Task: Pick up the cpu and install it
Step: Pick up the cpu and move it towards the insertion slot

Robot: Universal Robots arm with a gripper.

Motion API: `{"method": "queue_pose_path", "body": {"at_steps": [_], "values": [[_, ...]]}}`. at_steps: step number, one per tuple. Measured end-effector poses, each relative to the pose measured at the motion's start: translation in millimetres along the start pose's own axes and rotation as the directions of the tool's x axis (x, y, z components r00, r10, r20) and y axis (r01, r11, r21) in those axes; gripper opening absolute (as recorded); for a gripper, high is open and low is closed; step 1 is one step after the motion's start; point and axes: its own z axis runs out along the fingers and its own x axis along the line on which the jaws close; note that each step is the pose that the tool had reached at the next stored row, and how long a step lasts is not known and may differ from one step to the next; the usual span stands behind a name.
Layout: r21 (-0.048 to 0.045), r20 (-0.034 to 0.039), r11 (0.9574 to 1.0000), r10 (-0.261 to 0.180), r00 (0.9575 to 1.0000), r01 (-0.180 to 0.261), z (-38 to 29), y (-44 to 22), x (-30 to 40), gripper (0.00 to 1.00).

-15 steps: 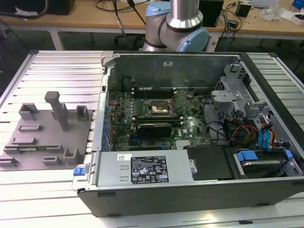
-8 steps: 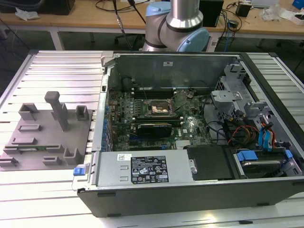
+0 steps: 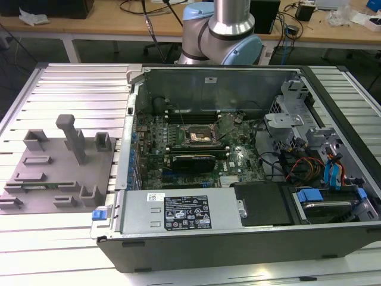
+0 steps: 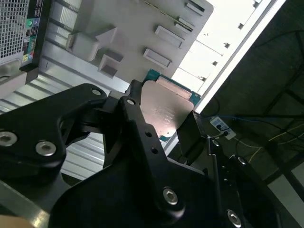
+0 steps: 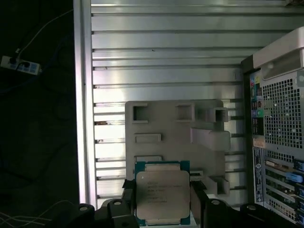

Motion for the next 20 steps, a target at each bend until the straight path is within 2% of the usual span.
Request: {"method": "queue_pose_path", "body": {"at_steps": [3, 4, 7, 9, 12, 14, 18, 20], "values": [[0.0, 0.0, 1.0, 0.0, 1.0, 0.0, -0.2, 0.1, -0.2, 0.55], [0.0001, -0.0001, 1.0, 0.0, 1.0, 0.0, -0.1, 0.3, -3.5, 0.55], [0.0, 0.0, 1.0, 0.0, 1.0, 0.0, 0.9, 0.7, -18.2, 0.55], [0.0, -0.0001, 1.0, 0.0, 1.0, 0.0, 1.2, 0.9, -24.2, 0.55], [0.0, -0.0001, 1.0, 0.0, 1.0, 0.0, 2.1, 1.4, -39.1, 0.55], [0.0, 0.0001, 1.0, 0.0, 1.0, 0.0, 2.6, 1.7, -46.2, 0.55], [0.0, 0.0, 1.0, 0.0, 1.0, 0.0, 3.1, 2.0, -56.1, 0.55], [-0.0001, 0.0001, 1.0, 0.0, 1.0, 0.0, 3.7, 2.3, -65.3, 0.55]]}}
